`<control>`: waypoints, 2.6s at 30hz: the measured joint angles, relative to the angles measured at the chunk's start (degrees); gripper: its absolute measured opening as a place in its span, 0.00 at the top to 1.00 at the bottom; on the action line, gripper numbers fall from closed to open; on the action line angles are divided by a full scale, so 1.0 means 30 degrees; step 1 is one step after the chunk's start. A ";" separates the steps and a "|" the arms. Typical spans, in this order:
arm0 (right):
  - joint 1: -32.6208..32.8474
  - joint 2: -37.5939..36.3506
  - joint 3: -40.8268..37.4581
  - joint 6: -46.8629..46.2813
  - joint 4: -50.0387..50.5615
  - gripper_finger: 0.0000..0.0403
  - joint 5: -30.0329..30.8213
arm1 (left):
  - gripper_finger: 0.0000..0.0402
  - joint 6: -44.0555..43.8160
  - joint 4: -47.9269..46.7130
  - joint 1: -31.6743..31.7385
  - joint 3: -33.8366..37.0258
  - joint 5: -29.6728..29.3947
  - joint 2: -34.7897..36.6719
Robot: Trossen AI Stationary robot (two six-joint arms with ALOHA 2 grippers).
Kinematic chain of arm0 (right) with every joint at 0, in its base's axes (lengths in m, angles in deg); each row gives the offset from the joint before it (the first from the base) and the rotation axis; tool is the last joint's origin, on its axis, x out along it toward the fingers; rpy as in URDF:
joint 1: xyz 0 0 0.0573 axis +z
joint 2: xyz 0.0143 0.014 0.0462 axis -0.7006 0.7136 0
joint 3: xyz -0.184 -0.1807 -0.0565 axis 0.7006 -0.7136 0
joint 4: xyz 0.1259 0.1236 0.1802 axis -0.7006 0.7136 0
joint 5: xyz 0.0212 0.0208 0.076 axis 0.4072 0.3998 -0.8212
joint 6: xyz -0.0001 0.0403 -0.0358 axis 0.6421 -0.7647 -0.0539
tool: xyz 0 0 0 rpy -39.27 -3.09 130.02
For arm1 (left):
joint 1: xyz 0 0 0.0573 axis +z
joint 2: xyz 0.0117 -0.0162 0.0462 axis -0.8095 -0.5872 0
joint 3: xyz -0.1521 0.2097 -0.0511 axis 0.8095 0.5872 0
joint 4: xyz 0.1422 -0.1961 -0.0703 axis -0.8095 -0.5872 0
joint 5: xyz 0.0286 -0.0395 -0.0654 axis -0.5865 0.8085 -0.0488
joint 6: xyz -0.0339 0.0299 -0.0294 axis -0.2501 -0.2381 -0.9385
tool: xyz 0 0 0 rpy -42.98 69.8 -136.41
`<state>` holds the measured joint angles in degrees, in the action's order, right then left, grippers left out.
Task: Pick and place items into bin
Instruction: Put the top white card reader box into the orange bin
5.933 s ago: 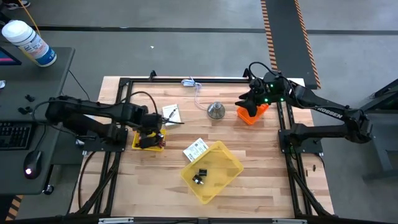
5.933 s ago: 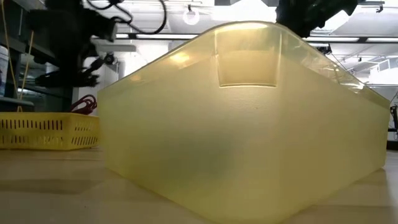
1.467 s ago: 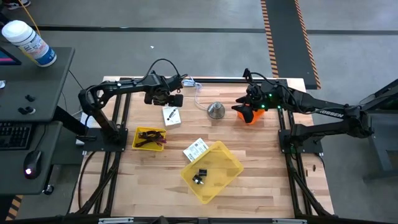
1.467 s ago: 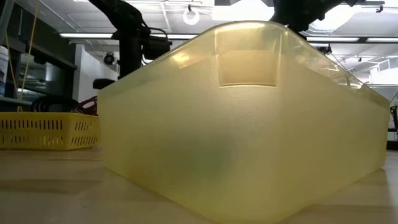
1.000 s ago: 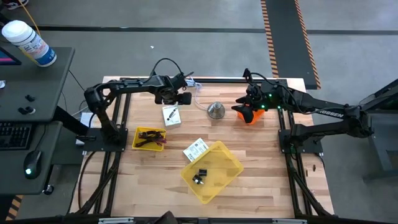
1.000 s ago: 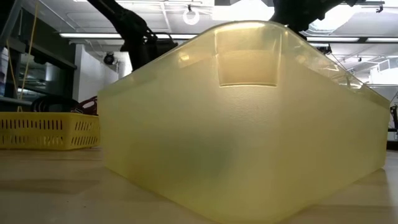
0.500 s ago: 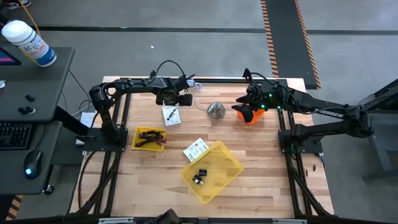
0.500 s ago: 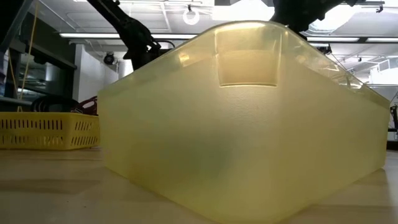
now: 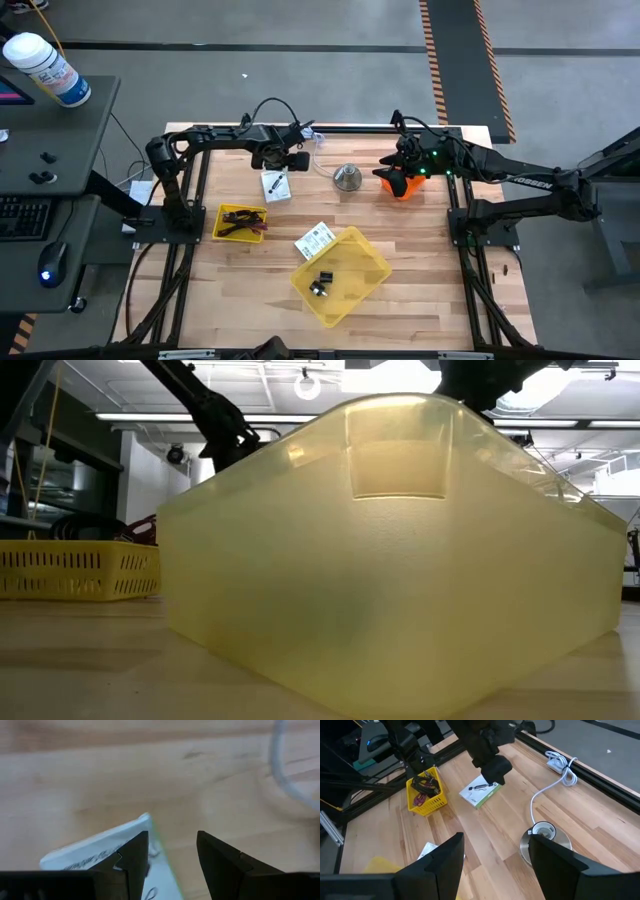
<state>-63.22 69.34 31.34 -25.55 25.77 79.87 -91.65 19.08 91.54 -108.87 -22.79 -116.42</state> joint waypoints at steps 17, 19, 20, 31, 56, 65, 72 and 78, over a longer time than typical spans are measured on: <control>-0.0006 0.0000 0.0000 -0.0073 0.0021 0.48 0.0029 | 0.70 0.0984 0.0288 -0.0375 -0.0040 0.0560 -0.1166; 0.0000 0.0000 0.0000 -0.0073 0.0022 0.48 0.0022 | 0.77 0.1507 0.0290 -0.0379 -0.0029 0.0600 -0.1175; 0.0000 0.0000 0.0000 -0.0070 0.0015 0.48 0.0022 | 0.81 0.1686 0.0322 -0.0372 -0.0029 0.0699 -0.1188; 0.0000 0.0000 0.0000 -0.0073 0.0022 0.48 0.0015 | 0.99 0.3244 0.0461 -0.0372 -0.0015 0.1738 -0.1217; 0.0000 0.0000 0.0000 0.0138 0.0165 0.48 0.0236 | 0.98 0.4465 -0.3907 -0.1137 -0.4794 0.1104 0.0346; -0.0007 0.0000 0.0000 0.0146 0.0155 0.48 0.0248 | 0.72 0.3598 -0.4277 -0.1341 -0.4692 0.1062 -0.0301; -0.0007 0.0000 0.0000 0.0138 0.0139 0.48 0.0270 | 0.54 0.3432 -0.4383 -0.1632 -0.4707 0.1264 -0.1437; -0.0007 0.0000 0.0000 0.0134 0.0146 0.48 0.0284 | 0.53 0.3443 -0.4992 -0.1668 -0.4707 0.1479 -0.2373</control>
<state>-63.24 69.34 31.34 -25.15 26.20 80.73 -81.32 4.11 86.54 -122.99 -18.36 -123.54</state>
